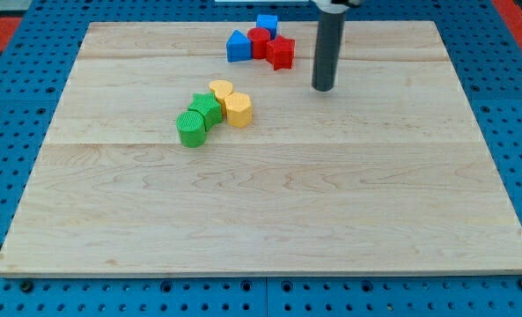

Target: Push the blue cube to the left side of the board

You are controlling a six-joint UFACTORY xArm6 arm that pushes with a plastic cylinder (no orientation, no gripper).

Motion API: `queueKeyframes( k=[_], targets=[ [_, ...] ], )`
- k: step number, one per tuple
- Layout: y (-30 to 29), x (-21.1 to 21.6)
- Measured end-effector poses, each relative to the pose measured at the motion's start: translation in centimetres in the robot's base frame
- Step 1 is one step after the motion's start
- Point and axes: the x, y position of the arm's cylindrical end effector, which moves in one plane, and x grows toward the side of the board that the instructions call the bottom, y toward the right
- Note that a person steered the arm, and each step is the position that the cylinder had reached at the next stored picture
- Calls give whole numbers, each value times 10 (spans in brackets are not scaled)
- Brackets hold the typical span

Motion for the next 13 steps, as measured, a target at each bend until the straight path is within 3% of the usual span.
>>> queueKeyframes(
  k=[4,5,8,9,10,11,12,13],
  targets=[
    [10,7],
    [-12,20],
    [17,-96],
    [-34,-130],
    [-122,-132],
    [-156,-127],
    [-73,-127],
    [-45,-103]
  ],
)
